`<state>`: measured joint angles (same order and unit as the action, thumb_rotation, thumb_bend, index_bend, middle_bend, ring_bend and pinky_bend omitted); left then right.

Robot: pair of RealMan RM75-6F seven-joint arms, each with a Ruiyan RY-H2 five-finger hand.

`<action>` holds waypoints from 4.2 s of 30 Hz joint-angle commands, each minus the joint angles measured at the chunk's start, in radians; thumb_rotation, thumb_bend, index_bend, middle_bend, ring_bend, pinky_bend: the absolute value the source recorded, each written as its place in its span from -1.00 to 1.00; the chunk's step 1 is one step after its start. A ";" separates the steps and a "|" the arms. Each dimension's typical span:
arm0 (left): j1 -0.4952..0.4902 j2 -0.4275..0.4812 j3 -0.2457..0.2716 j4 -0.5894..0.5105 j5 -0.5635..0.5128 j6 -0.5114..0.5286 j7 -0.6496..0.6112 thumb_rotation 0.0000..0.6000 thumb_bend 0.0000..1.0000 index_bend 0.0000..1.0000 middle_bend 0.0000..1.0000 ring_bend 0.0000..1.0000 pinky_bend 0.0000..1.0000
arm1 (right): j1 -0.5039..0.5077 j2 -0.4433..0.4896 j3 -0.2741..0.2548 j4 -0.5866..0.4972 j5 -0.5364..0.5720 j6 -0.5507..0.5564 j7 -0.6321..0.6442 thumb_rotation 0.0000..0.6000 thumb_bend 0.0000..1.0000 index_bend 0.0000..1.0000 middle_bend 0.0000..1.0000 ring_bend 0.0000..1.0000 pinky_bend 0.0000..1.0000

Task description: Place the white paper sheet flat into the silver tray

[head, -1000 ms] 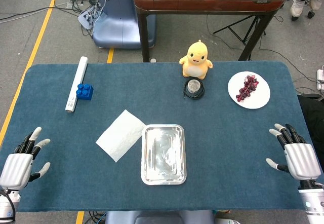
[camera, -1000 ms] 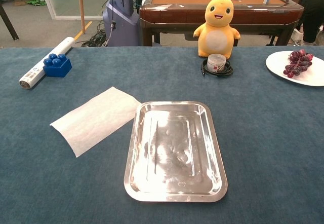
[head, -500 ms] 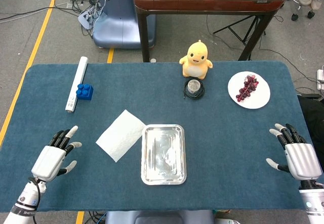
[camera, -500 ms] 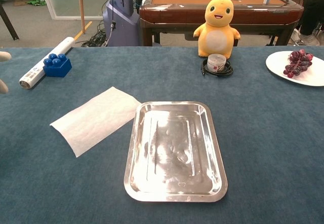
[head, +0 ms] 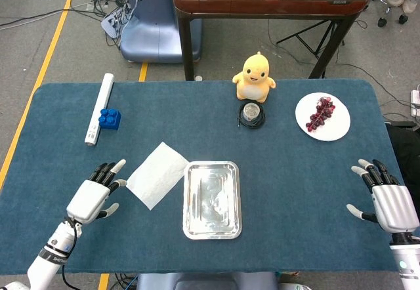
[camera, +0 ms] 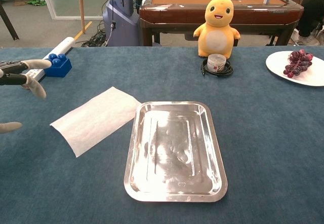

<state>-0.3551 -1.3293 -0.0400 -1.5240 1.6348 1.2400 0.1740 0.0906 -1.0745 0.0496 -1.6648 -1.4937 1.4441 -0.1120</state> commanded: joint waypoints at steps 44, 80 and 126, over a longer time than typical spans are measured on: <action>-0.084 -0.181 0.022 0.239 -0.050 -0.052 0.052 1.00 -0.73 -0.30 -1.00 -1.00 -0.90 | 0.002 0.011 -0.004 -0.004 -0.005 -0.009 0.021 1.00 -0.94 -0.51 -0.62 -0.83 -0.41; -0.122 -0.255 0.009 0.277 -0.109 -0.085 0.041 1.00 -0.74 -0.24 -1.00 -1.00 -0.88 | 0.001 0.021 -0.004 -0.006 -0.011 -0.004 0.043 1.00 -0.94 -0.50 -0.62 -0.83 -0.41; -0.121 -0.362 0.016 0.421 -0.096 -0.025 -0.085 1.00 -0.37 -0.01 -1.00 -1.00 -0.75 | 0.002 0.028 -0.006 -0.011 -0.013 -0.008 0.060 1.00 -0.94 -0.50 -0.62 -0.83 -0.41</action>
<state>-0.4760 -1.6912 -0.0237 -1.1024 1.5386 1.2154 0.0887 0.0922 -1.0468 0.0436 -1.6756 -1.5068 1.4360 -0.0515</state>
